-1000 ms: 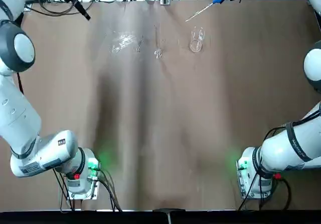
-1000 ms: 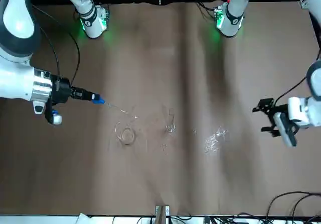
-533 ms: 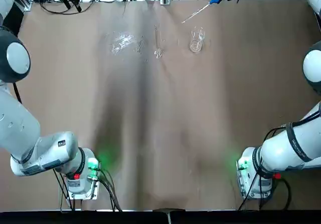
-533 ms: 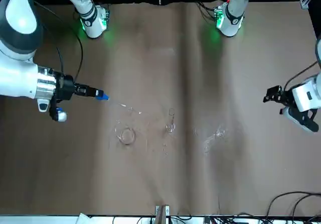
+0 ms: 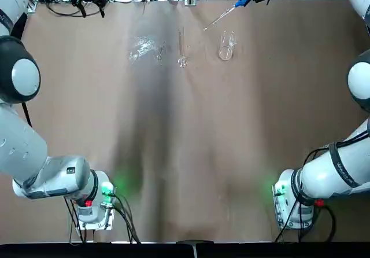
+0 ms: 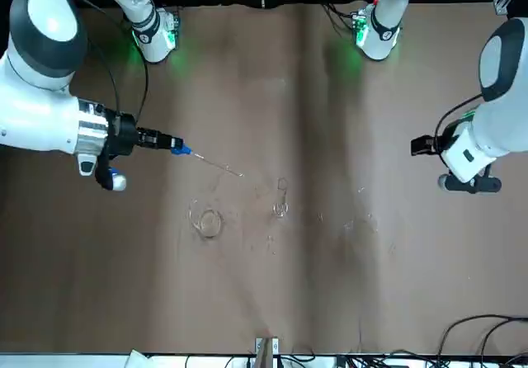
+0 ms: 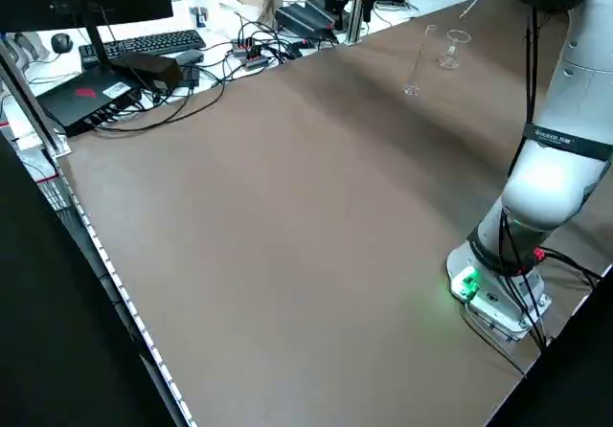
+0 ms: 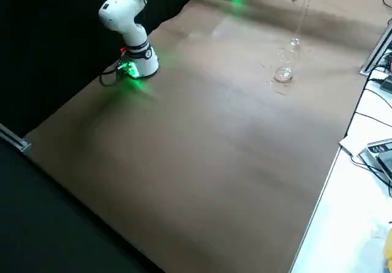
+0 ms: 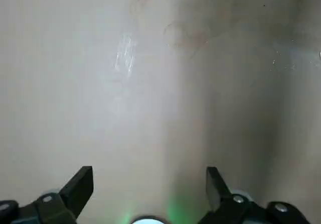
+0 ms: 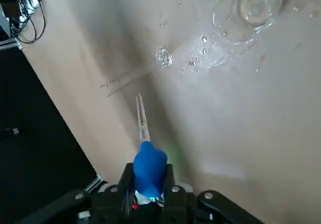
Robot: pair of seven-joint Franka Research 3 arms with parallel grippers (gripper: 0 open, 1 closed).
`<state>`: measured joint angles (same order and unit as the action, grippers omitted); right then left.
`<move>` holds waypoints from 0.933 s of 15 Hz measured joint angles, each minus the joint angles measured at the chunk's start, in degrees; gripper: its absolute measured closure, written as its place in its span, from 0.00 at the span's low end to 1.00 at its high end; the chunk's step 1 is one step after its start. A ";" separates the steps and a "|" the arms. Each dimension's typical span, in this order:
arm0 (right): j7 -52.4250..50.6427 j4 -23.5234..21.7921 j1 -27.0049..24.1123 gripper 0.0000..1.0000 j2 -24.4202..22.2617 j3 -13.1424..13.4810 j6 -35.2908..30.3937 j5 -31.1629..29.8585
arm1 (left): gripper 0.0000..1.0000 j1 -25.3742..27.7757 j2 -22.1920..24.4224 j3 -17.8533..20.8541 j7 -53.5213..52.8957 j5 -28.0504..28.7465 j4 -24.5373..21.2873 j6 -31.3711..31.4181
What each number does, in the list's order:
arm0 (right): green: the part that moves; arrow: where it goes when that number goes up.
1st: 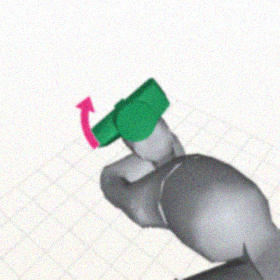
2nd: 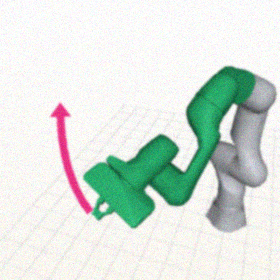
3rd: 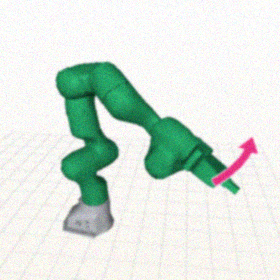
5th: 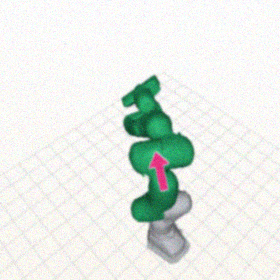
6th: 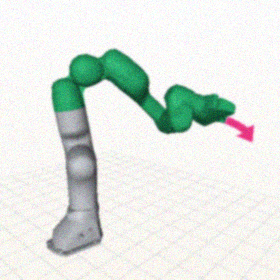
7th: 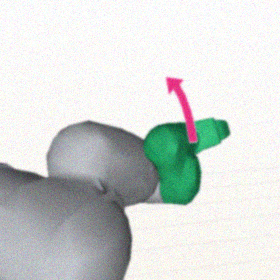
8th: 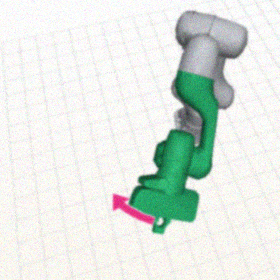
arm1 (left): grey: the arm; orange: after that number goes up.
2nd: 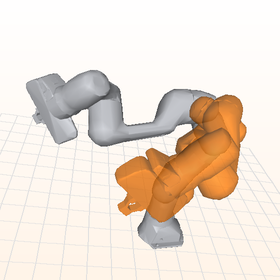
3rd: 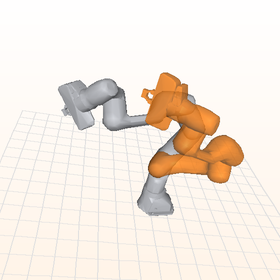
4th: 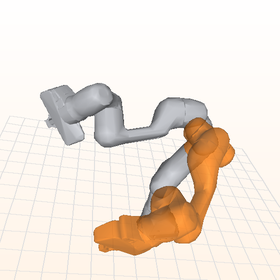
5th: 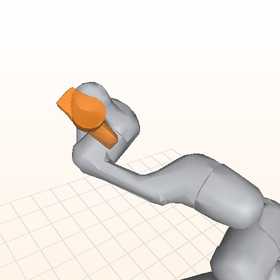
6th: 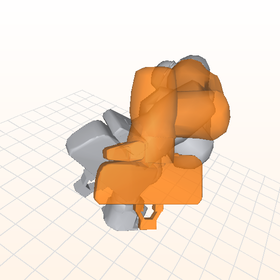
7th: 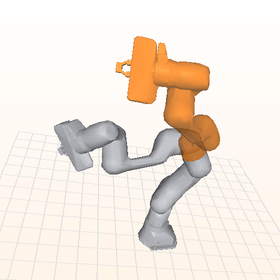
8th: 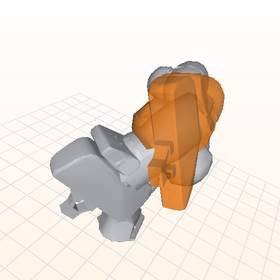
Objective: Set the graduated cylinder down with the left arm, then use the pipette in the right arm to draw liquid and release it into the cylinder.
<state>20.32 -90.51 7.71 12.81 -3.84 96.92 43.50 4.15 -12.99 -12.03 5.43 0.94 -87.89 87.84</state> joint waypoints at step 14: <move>4.21 0.00 6.04 0.73 -0.04 -0.01 8.28 3.67 | 0.00 -1.25 2.19 -0.13 8.60 0.07 0.44 -2.64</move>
<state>24.53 -90.51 13.75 12.77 -3.85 105.20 47.17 2.90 -10.79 -12.16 14.03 1.01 -87.45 85.20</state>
